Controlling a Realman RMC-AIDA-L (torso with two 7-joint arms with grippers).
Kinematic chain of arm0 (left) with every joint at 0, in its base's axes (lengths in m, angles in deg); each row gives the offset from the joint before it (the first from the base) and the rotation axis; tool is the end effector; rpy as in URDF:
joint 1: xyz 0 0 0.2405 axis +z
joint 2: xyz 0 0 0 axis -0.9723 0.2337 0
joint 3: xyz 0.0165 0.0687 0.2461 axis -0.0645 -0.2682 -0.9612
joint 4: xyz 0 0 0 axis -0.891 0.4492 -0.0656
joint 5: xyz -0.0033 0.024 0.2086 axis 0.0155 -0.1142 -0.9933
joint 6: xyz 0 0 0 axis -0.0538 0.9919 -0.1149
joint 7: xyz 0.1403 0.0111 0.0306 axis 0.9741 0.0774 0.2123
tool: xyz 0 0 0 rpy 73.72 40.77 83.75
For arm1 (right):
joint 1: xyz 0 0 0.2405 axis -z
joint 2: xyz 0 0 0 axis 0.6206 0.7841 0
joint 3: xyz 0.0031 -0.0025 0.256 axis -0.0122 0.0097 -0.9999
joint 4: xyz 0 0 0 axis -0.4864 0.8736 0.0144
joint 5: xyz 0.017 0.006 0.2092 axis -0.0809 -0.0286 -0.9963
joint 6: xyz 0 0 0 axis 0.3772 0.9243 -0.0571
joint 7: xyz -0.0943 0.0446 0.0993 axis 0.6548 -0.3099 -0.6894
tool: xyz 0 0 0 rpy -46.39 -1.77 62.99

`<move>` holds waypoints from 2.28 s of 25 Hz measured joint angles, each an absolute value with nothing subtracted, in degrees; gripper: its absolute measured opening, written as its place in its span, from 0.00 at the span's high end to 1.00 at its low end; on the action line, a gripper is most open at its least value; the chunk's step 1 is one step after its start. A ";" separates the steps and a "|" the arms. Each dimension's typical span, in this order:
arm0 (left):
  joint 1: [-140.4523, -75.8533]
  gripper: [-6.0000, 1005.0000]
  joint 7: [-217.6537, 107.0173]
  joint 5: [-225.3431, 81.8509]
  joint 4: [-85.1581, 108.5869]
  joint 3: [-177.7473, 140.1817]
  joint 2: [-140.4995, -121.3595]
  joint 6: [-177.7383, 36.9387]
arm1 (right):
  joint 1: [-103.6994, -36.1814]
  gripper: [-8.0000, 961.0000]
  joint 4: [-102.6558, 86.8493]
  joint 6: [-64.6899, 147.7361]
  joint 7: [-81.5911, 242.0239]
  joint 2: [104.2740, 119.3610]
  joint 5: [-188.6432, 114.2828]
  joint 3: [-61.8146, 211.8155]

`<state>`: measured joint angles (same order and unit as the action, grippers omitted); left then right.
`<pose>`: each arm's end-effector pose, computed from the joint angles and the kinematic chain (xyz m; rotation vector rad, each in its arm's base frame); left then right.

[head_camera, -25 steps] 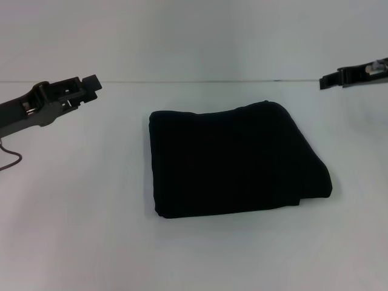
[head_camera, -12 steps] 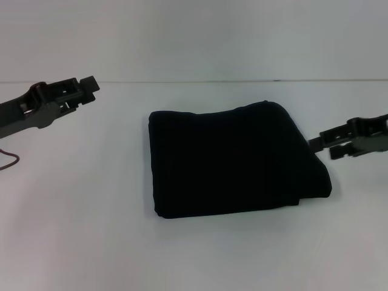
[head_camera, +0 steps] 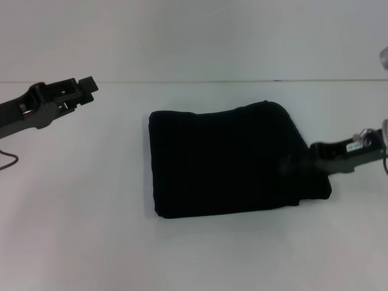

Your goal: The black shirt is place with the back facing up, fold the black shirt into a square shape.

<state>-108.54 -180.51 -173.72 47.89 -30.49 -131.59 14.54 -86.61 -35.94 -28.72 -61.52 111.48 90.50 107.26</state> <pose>-0.2804 0.3511 0.0790 -2.0801 -1.6503 -1.2293 0.2462 0.4044 0.0129 -2.2815 1.8122 0.1410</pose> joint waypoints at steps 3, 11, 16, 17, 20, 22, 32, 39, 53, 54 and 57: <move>-108.56 0.61 -180.51 -173.75 47.98 -30.47 -131.50 14.43 | -86.60 0.26 -36.13 -29.85 -63.66 110.74 90.67 110.89; -108.39 0.61 -183.90 -175.82 48.08 -30.93 -131.25 14.58 | -80.23 0.26 -44.98 -39.76 -51.39 110.02 72.49 99.03; -109.02 0.61 -192.44 -187.93 48.24 -31.21 -130.53 16.10 | -75.98 0.26 -43.19 -39.29 -49.44 108.28 60.38 96.42; -109.32 0.61 -193.61 -190.70 48.25 -31.27 -130.43 17.32 | -75.72 0.26 -43.16 -39.17 -51.01 107.53 60.32 96.47; -109.64 0.61 -195.21 -194.85 48.23 -31.98 -130.38 19.39 | -75.67 0.26 -43.11 -38.92 -55.85 105.26 61.37 96.90; -109.66 0.62 -195.52 -196.11 47.89 -33.30 -130.59 19.61 | -75.88 0.26 -43.15 -39.39 -57.70 104.22 62.10 97.05; -110.75 0.61 -195.44 -197.22 41.71 -41.32 -134.50 9.65 | -77.26 0.26 -43.12 -40.55 -58.91 103.04 62.32 97.44; -111.87 0.61 -195.37 -195.23 38.90 -41.07 -135.46 3.43 | -77.10 0.26 -43.12 -40.18 -58.87 102.93 62.31 97.49; -113.68 0.59 -195.44 -195.48 34.70 -41.60 -135.47 -2.61 | -77.14 0.26 -43.13 -39.92 -58.77 102.81 61.99 97.26; -113.75 0.59 -195.39 -195.41 34.60 -41.60 -135.47 -2.73 | -77.14 0.26 -43.14 -39.92 -58.77 102.81 61.97 97.26; -114.31 0.59 -195.30 -195.30 33.73 -41.62 -135.61 -3.67 | -77.11 0.26 -43.16 -39.84 -58.78 102.81 61.92 97.21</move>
<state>-114.31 -195.30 -195.30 33.73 -41.62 -135.61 -3.67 -77.11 -43.16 -39.84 -58.78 102.81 61.92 97.21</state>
